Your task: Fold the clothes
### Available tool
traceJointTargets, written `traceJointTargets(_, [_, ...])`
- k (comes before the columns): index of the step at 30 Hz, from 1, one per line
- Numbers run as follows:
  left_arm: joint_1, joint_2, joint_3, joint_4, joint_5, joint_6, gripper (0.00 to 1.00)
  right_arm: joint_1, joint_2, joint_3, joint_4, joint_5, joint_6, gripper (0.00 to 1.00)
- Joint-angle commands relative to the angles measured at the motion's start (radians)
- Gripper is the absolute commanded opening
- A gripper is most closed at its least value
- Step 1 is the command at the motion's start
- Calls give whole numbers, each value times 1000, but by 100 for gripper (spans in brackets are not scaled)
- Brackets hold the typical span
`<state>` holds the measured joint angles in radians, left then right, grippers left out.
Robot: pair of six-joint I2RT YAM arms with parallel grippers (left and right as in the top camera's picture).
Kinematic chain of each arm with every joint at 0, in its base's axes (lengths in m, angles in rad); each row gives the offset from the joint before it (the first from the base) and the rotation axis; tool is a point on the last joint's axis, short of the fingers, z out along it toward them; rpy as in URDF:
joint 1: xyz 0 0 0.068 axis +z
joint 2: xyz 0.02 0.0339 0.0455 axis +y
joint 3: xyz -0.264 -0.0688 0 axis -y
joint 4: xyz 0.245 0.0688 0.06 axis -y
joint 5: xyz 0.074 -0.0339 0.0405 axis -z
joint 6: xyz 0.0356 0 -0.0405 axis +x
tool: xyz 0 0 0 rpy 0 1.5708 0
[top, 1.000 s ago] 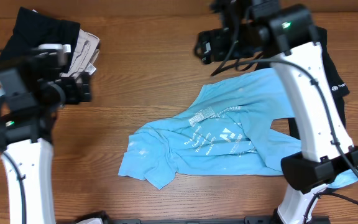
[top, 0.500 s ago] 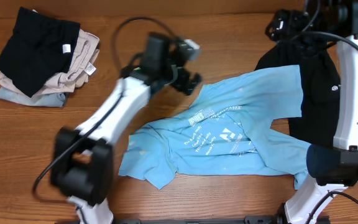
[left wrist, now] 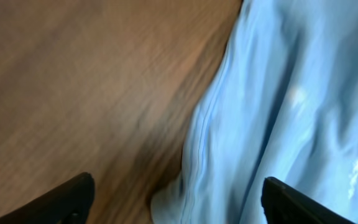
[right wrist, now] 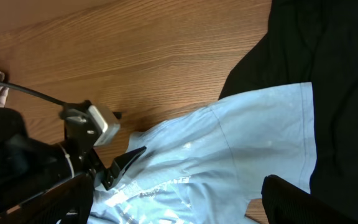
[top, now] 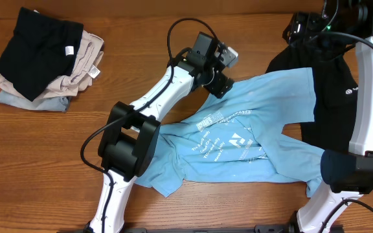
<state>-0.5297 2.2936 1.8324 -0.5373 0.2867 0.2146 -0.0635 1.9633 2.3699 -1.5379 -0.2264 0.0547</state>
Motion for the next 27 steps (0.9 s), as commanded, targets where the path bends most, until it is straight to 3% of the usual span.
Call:
traceJointTargets(1, [-13, 22, 30, -28, -9, 35, 83, -2, -8, 18, 3, 16, -10, 89])
traceJointTargets(8, [-15, 42, 28, -97, -8, 55, 78, -2, -8, 18, 3, 16, -10, 89])
traceJointTargets(19, [-15, 58, 21, -99, -28, 77, 56, -2, -8, 18, 5, 16, -10, 88])
traceJointTargets(25, [-15, 100, 21, -86, -43, 77, 54, -2, -8, 18, 6, 16, -10, 87])
traceJointTargets(26, [-15, 107, 21, -82, -55, 76, 39, -2, -8, 18, 6, 16, -10, 88])
traceJointTargets(27, [-15, 107, 21, -82, -65, 76, 32, -2, -8, 18, 6, 16, -10, 87])
